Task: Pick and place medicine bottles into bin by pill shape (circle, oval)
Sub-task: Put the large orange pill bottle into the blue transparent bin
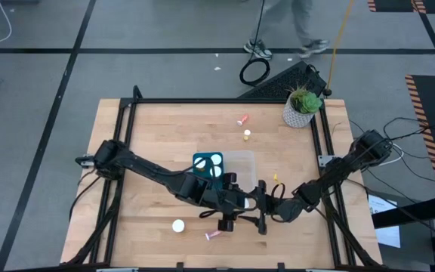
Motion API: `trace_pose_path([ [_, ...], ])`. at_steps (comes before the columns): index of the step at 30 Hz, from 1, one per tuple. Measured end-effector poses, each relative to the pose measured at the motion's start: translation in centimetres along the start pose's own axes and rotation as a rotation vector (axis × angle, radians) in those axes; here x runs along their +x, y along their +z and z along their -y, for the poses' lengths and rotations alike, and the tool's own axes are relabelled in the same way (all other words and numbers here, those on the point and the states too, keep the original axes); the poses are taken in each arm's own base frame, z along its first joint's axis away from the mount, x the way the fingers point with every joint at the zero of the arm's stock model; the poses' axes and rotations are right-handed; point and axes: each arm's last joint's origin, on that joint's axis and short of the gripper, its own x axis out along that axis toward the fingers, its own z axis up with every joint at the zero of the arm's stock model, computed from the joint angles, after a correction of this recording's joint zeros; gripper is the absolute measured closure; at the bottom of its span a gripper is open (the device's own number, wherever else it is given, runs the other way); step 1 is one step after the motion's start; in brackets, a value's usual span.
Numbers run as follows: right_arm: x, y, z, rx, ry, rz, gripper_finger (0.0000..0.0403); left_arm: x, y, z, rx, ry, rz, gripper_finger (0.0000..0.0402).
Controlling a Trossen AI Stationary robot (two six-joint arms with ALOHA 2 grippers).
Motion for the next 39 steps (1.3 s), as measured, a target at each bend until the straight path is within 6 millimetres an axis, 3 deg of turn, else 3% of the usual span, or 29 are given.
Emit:
trace_pose_path([
  [5, -0.6, 0.4, 0.0, -0.007, 0.005, -0.006, 0.0056, -2.1, 0.1, 0.0, -0.008, 0.044, -0.026, 0.0193],
  [11, -1.6, 0.8, -0.4, -0.024, 0.021, -0.013, 0.006, -3.9, -0.6, 0.3, 0.0, 0.164, -0.097, 0.0173],
  [20, -2.4, 0.7, -0.8, -0.042, 0.021, -0.021, 0.0061, -5.8, -2.3, 0.2, -0.019, 0.33, -0.228, 0.0189],
  [26, -2.6, 0.6, -1.0, -0.051, 0.019, -0.017, 0.0062, -5.1, -4.3, 0.1, -0.053, 0.397, -0.267, 0.017],
  [34, -2.7, 0.6, -1.2, -0.064, 0.026, -0.014, 0.0062, -4.0, -7.8, -0.8, -0.111, 0.465, -0.325, 0.0191],
  [39, -2.7, 0.6, -1.2, -0.069, 0.027, -0.011, 0.0062, -3.4, -9.5, -1.6, -0.168, 0.503, -0.254, 0.0171],
])
